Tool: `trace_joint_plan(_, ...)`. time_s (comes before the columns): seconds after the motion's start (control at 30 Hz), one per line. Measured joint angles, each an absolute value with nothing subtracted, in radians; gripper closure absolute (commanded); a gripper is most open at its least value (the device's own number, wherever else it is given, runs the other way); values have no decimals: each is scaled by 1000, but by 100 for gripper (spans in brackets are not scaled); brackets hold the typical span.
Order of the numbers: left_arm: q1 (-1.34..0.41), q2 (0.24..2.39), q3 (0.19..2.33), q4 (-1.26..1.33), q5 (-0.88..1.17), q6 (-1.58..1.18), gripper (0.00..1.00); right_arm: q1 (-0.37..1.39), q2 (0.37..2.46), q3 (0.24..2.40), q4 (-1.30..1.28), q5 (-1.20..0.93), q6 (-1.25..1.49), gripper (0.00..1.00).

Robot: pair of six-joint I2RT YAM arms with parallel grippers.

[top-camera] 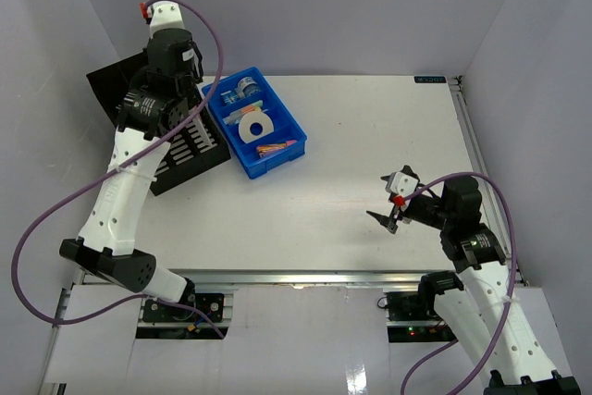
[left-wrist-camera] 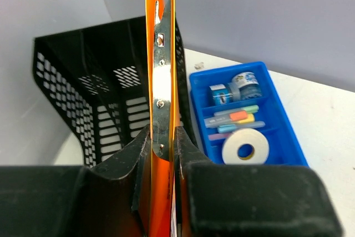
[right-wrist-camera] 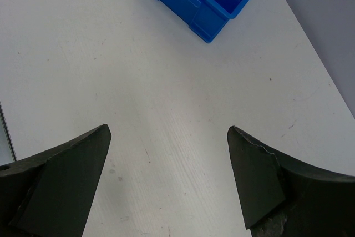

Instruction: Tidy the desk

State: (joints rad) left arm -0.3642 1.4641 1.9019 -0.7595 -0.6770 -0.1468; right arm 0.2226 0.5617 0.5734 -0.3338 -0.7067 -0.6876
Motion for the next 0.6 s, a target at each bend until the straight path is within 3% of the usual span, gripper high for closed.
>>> trace_joint_plan(0.6, -170, 1490, 1860, -776, -410, -235, 100, 223, 571, 573, -334, -707, -688, 8)
